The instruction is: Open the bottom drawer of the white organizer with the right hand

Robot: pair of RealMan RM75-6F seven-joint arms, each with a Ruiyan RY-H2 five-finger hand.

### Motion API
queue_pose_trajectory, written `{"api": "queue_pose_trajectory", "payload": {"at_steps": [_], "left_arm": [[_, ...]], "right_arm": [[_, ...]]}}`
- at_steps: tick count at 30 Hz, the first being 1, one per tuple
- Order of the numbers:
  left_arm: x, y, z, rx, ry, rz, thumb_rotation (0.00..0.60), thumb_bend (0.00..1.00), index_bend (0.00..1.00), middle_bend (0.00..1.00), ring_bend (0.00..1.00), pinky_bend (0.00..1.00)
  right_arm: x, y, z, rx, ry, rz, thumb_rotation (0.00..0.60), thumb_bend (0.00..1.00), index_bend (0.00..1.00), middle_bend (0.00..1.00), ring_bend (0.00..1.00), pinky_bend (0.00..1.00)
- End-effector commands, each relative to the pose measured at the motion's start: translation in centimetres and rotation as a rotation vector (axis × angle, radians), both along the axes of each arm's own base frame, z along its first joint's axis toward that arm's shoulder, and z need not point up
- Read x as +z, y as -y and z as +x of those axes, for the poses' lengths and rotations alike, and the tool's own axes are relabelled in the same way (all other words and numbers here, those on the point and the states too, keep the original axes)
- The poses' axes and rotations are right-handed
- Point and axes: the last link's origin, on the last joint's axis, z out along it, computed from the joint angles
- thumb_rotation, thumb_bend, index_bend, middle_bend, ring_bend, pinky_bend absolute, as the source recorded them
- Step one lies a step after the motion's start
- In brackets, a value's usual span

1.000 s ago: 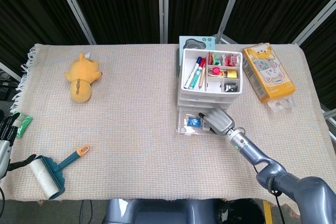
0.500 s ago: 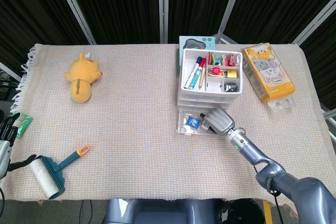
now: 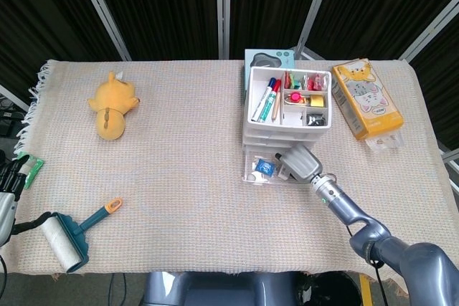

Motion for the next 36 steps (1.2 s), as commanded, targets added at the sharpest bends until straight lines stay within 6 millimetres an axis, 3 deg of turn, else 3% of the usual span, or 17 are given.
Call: {"api": "queue_pose_trajectory", "payload": {"at_steps": [1,36], "left_arm": [[0.0,0.0,0.0,0.0,0.002,0.0,0.6,0.08,0.0,0.0,0.0,0.0],[0.4,0.5,0.1,-0.021,0.017,0.007,0.6,0.08,0.0,0.0,0.0,0.0]], "right_arm": [[-0.2,-0.2,0.1,0.004,0.013,0.007,0.6,0.0,0.62,0.97,0.96,0.7],[1.8,-2.1,3.1,0.083,0.084,-0.026,0.6,0.0,0.63,0.97,0.96,0.7]]}}
